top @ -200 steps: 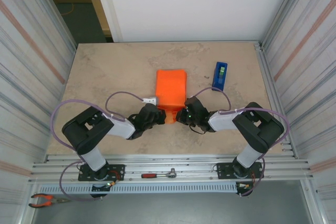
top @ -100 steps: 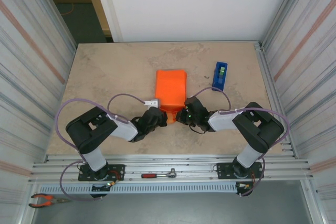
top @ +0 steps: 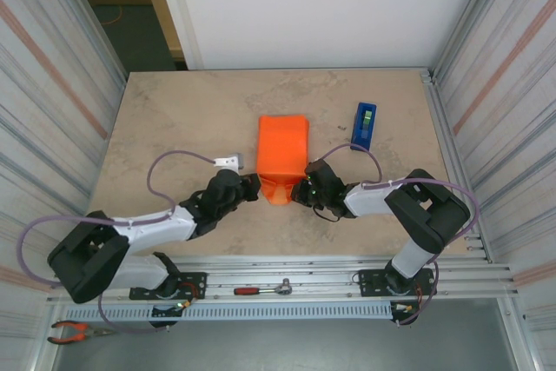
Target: Wrap the gift box in paper
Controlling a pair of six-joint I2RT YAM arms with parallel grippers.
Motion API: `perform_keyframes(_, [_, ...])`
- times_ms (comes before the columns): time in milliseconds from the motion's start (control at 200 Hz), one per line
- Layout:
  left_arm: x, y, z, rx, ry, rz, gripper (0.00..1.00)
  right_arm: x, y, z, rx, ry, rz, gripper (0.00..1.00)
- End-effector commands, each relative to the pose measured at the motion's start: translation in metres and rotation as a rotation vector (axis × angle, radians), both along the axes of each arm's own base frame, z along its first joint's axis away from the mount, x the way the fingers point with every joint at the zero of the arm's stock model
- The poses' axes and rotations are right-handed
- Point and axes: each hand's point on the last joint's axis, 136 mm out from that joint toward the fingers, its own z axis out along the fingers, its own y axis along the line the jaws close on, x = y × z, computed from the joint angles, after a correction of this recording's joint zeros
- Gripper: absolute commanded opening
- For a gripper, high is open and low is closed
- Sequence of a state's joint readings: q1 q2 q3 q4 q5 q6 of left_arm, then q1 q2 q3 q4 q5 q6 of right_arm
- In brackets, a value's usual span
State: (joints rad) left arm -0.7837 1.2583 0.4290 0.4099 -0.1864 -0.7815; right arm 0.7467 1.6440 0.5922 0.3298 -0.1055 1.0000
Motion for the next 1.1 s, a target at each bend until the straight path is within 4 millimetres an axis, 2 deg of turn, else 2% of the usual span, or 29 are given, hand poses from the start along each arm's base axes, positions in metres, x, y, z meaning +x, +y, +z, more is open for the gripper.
perform_keyframes(0, [-0.009,0.016,-0.021,0.085,0.054,-0.002,0.02,-0.029,-0.022,-0.039,-0.138,0.125,0.039,0.00])
perform_keyframes(130, [-0.009,0.010,-0.032,0.102,0.072,-0.041,0.00,-0.029,-0.022,-0.039,-0.138,0.126,0.037,0.00])
perform_keyframes(351, [-0.002,-0.011,-0.053,0.107,0.098,-0.108,0.00,-0.029,-0.022,-0.039,-0.137,0.128,0.038,0.00])
perform_keyframes(576, [0.008,-0.023,-0.057,0.109,0.083,-0.122,0.00,-0.029,-0.022,-0.038,-0.136,0.125,0.038,0.00])
perform_keyframes(932, [0.020,-0.026,-0.070,0.136,0.081,-0.094,0.00,-0.029,-0.019,-0.039,-0.136,0.126,0.045,0.00])
perform_keyframes(1097, [0.025,-0.023,-0.083,0.165,0.090,-0.072,0.00,-0.031,-0.019,-0.039,-0.139,0.126,0.047,0.00])
